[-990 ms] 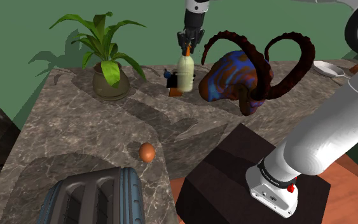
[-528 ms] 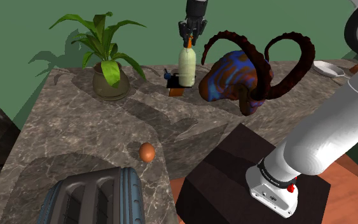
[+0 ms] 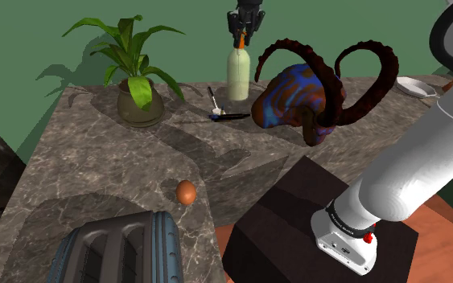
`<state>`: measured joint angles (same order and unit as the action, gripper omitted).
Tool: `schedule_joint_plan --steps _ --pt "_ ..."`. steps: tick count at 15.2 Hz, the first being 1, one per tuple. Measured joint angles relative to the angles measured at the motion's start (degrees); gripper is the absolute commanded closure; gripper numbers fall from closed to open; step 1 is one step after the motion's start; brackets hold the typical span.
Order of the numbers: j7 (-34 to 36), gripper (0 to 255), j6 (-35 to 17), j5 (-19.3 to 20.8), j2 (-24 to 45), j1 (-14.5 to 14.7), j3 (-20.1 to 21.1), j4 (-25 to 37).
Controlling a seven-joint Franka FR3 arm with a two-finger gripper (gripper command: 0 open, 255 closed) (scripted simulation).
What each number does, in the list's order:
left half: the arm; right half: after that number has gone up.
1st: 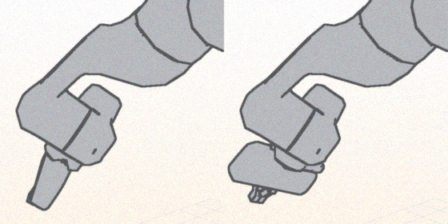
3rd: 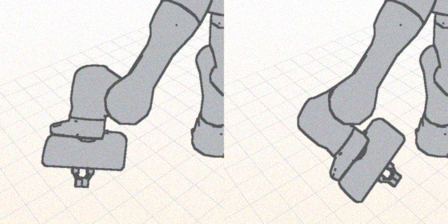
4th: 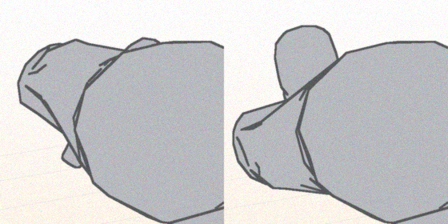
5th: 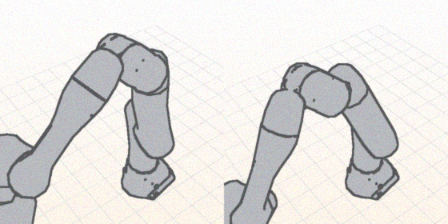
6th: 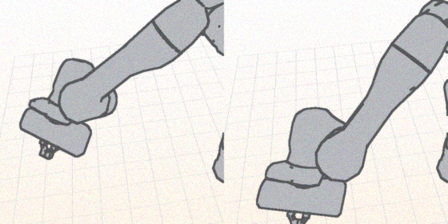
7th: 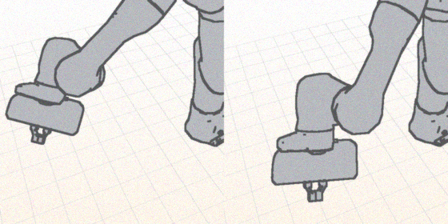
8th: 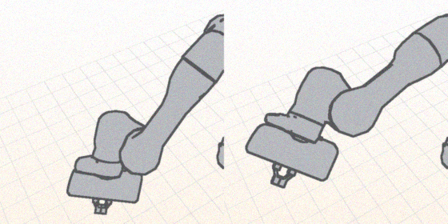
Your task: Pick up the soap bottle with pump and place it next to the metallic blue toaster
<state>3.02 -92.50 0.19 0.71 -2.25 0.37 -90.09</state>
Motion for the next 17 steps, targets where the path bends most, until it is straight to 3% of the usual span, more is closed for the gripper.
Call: schedule_joint_plan --steps 17 --pt "0.12 255 15.87 0.07 6.69 0.11 0.09 22.56"
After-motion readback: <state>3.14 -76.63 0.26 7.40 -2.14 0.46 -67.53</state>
